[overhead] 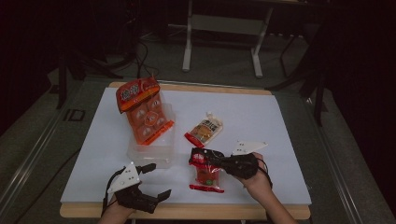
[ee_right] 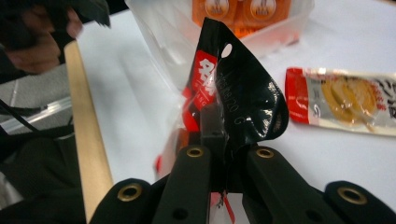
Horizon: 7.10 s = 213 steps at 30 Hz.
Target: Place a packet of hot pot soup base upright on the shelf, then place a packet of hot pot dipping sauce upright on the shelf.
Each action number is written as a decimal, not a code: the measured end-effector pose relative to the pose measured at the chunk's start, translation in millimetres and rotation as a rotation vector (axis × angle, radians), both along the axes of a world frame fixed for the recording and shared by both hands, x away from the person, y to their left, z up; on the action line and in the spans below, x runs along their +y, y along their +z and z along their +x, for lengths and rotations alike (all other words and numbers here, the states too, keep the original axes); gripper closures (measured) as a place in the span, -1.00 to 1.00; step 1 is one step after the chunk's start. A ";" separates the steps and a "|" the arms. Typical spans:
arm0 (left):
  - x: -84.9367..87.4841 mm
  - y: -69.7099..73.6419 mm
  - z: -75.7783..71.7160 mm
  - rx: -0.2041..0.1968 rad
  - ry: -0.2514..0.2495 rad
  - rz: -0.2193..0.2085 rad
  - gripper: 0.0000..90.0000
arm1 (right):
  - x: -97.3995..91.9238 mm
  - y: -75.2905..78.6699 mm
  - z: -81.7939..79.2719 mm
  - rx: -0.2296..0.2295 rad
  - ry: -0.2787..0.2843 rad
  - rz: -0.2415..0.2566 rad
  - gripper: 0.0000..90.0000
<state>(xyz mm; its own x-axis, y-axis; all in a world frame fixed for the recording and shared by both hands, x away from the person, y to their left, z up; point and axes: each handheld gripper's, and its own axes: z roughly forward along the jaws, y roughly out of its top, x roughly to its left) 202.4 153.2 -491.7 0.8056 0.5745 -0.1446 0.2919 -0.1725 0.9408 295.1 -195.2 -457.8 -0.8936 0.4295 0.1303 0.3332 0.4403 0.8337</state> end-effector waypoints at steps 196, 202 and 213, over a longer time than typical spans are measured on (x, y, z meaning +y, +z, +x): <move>89.9 26.0 134.5 -0.163 -0.087 0.141 0.12 | -25.3 17.3 -8.5 -0.054 -0.055 0.178 -0.65; 89.8 37.1 128.7 -0.106 -0.017 0.092 -0.61 | -27.2 17.5 -6.2 -0.054 -0.062 0.176 -0.62; 79.7 61.3 104.5 -0.107 -0.003 0.071 -0.95 | -24.9 21.3 0.0 -0.126 -0.107 0.083 -0.68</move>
